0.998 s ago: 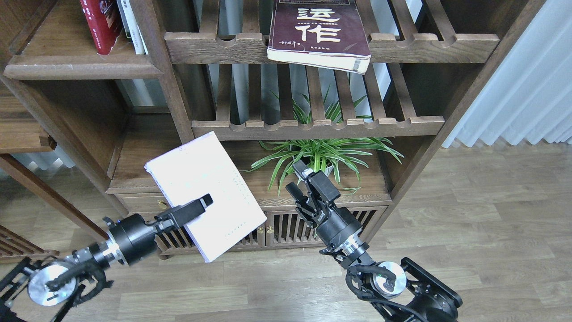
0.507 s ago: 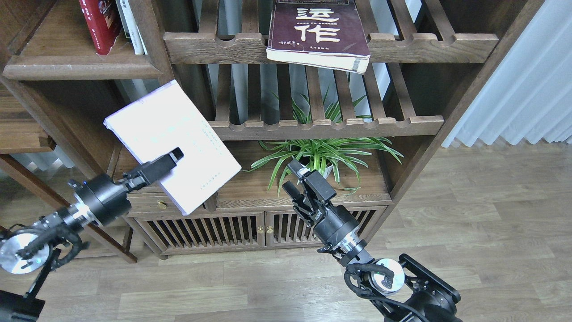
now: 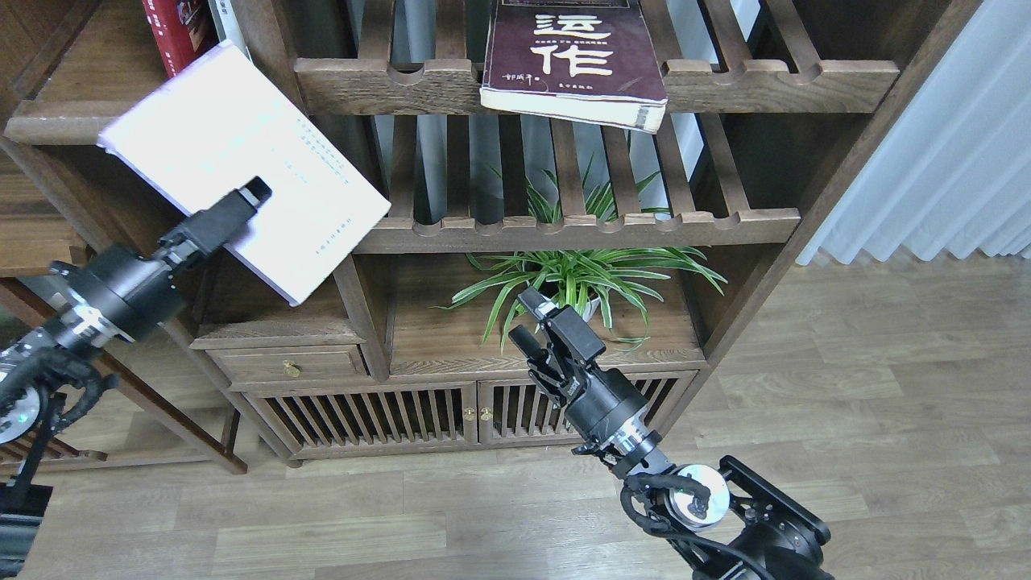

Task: Organize books on shelf
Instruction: 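Lift the white book with the left gripper toward the upper shelf, then push the white book onto the top shelf with the left gripper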

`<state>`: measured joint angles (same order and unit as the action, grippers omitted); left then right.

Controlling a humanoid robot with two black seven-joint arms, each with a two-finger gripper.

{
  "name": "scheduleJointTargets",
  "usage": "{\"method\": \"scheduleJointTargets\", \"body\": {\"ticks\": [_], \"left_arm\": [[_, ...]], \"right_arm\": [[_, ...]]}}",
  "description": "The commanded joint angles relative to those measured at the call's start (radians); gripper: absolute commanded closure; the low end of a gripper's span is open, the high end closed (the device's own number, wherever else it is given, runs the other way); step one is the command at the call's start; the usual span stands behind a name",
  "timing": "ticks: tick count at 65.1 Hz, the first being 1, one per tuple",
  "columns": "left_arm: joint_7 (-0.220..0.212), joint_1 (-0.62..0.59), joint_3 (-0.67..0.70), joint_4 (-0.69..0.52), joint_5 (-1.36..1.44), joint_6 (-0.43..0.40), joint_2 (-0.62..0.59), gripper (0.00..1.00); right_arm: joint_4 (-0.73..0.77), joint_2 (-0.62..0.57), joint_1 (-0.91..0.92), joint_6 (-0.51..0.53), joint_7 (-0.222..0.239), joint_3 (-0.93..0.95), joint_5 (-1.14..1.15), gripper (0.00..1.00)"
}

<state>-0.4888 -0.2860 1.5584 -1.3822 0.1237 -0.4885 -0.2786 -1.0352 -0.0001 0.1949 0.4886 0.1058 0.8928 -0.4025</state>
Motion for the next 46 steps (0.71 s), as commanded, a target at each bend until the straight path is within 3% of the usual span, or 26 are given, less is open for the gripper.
{"method": "scheduleJointTargets", "body": {"ticks": [1, 46], "left_arm": [[0.0, -0.015, 0.028, 0.0, -0.003, 0.0, 0.001, 1.0], [0.0, -0.045, 0.203, 0.002, -0.041, 0.0, -0.001, 0.98]], "right_arm": [[0.007, 0.0, 0.011, 0.0, 0.0, -0.002, 0.001, 0.04], [0.018, 0.0, 0.012, 0.0, 0.0, -0.003, 0.002, 0.04]]}}
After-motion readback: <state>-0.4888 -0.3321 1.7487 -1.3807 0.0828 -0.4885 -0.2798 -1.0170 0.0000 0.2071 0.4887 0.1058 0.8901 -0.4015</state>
